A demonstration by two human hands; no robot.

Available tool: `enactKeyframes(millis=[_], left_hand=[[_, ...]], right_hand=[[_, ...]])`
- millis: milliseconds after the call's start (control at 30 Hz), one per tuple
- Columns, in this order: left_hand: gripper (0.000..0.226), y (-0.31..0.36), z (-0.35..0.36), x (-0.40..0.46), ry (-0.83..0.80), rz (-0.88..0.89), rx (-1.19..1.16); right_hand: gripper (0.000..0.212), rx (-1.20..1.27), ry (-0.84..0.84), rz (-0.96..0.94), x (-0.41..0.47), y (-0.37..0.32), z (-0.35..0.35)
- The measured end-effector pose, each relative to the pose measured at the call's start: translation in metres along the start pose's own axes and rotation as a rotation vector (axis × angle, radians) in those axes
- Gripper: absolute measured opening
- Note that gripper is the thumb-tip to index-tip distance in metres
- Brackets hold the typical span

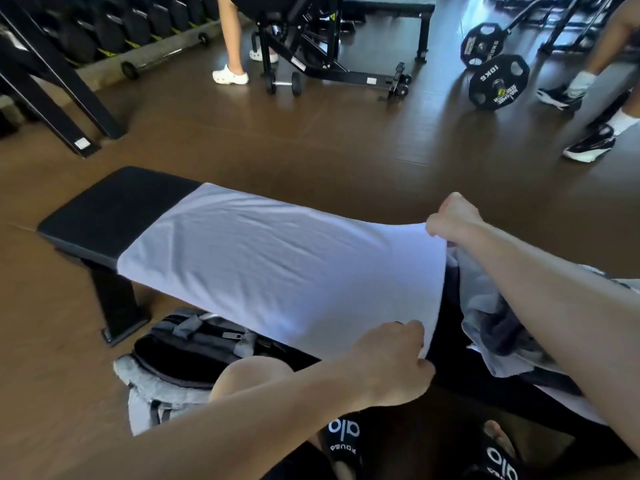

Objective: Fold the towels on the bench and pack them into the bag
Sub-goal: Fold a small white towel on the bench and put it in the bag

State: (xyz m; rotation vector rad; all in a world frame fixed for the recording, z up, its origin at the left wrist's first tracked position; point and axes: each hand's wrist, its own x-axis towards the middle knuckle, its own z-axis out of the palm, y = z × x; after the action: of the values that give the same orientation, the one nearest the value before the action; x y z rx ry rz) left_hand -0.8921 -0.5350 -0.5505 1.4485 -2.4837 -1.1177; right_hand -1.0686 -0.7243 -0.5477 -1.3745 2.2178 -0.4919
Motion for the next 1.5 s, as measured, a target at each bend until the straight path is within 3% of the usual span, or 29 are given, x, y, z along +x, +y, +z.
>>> enactKeyframes(millis=[67,167,333,467,533,633,667,833,933,1000,1100,1267,1400,1500], left_hand=[[0.014,-0.001,-0.017,-0.009,0.019,-0.039,-0.118],[0.019,-0.021,-0.062,-0.028,0.134,-0.073,-0.278],[0.022,-0.098,-0.145,-0.079,0.431,-0.193,-0.685],[0.020,-0.178,-0.174,-0.109,0.716,-0.351,-0.775],[0.016,-0.210,-0.179,-0.115,0.853,-0.453,-0.756],[0.021,-0.249,-0.179,-0.116,1.001,-0.644,-0.645],[0.020,-0.262,-0.177,-0.114,1.032,-0.709,-0.596],[0.017,-0.312,-0.158,-0.095,1.048,-0.945,-0.570],[0.015,-0.329,-0.143,-0.085,1.091,-0.938,-0.637],[0.018,-0.335,-0.136,-0.084,1.153,-0.901,-0.647],[0.018,-0.339,-0.136,-0.083,1.192,-0.887,-0.563],[0.011,-0.336,-0.145,-0.084,1.191,-0.881,-0.364],[0.010,-0.305,-0.160,-0.091,1.249,-0.672,-0.119],[0.012,-0.276,-0.178,-0.095,1.205,-0.550,0.059]], right_hand=[[0.020,0.246,-0.033,0.043,0.003,-0.010,-0.008],[0.028,0.637,-0.205,0.032,0.005,-0.043,-0.016],[0.022,0.920,-0.395,-0.115,0.007,-0.136,0.006],[0.009,1.087,-0.516,-0.181,-0.004,-0.214,0.052],[0.016,1.006,-0.584,-0.283,-0.015,-0.246,0.079],[0.009,0.680,-0.473,-0.443,-0.023,-0.280,0.127],[0.024,0.615,-0.437,-0.455,-0.021,-0.288,0.143],[0.014,0.349,-0.295,-0.561,-0.004,-0.305,0.209],[0.012,0.112,-0.209,-0.649,0.006,-0.301,0.235],[0.017,-0.047,-0.297,-0.621,0.014,-0.295,0.248],[0.013,0.032,-0.412,-0.619,0.021,-0.283,0.262],[0.012,0.105,-0.196,-0.639,0.009,-0.271,0.264],[0.017,0.242,-0.202,-0.596,0.006,-0.255,0.234],[0.020,0.408,-0.217,-0.531,0.002,-0.238,0.181]])
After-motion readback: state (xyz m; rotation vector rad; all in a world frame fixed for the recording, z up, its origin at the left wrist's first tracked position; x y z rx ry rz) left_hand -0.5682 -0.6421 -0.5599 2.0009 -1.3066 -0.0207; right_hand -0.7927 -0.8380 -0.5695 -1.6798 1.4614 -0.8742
